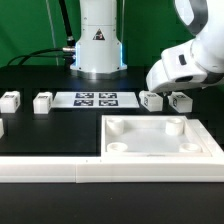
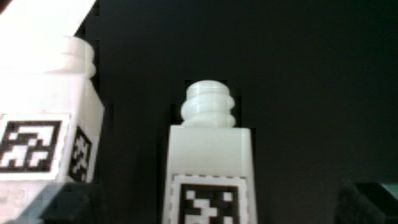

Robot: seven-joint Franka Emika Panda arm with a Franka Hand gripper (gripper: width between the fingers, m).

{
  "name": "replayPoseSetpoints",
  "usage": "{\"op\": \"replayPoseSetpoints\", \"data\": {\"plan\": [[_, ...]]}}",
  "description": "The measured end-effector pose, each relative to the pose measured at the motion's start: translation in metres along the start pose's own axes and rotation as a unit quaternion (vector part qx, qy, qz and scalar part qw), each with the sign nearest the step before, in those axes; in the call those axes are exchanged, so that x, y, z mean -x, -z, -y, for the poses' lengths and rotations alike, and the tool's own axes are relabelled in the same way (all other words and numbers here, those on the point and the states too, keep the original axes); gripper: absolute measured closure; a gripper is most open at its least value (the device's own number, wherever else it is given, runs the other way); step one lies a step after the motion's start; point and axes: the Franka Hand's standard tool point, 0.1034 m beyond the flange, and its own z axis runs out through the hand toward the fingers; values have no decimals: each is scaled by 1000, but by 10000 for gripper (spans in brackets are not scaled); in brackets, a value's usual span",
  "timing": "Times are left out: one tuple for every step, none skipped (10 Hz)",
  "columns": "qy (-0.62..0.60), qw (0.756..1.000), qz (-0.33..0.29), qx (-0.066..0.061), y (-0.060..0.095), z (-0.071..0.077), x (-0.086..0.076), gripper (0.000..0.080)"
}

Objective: Assemble square table

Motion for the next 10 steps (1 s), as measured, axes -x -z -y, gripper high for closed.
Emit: {"op": "replayPoseSetpoints", "data": {"plan": [[-2,1000,-1,0,-3,0,0,151],[-8,1000,-1,2,-5,1,0,151],[-10,1000,-1,2,-7,1,0,151],[-14,1000,-3,2,-10,1,0,151],[-18,1000,-4,1,-13,2,-3,151],[-17,1000,-3,1,-15,3,-3,151],[-17,1000,-3,1,-17,4,-4,151],[-16,1000,-1,1,-18,4,-4,151],[-16,1000,0,1,-20,4,-5,151],[-16,1000,0,0,-21,4,-6,151]]}}
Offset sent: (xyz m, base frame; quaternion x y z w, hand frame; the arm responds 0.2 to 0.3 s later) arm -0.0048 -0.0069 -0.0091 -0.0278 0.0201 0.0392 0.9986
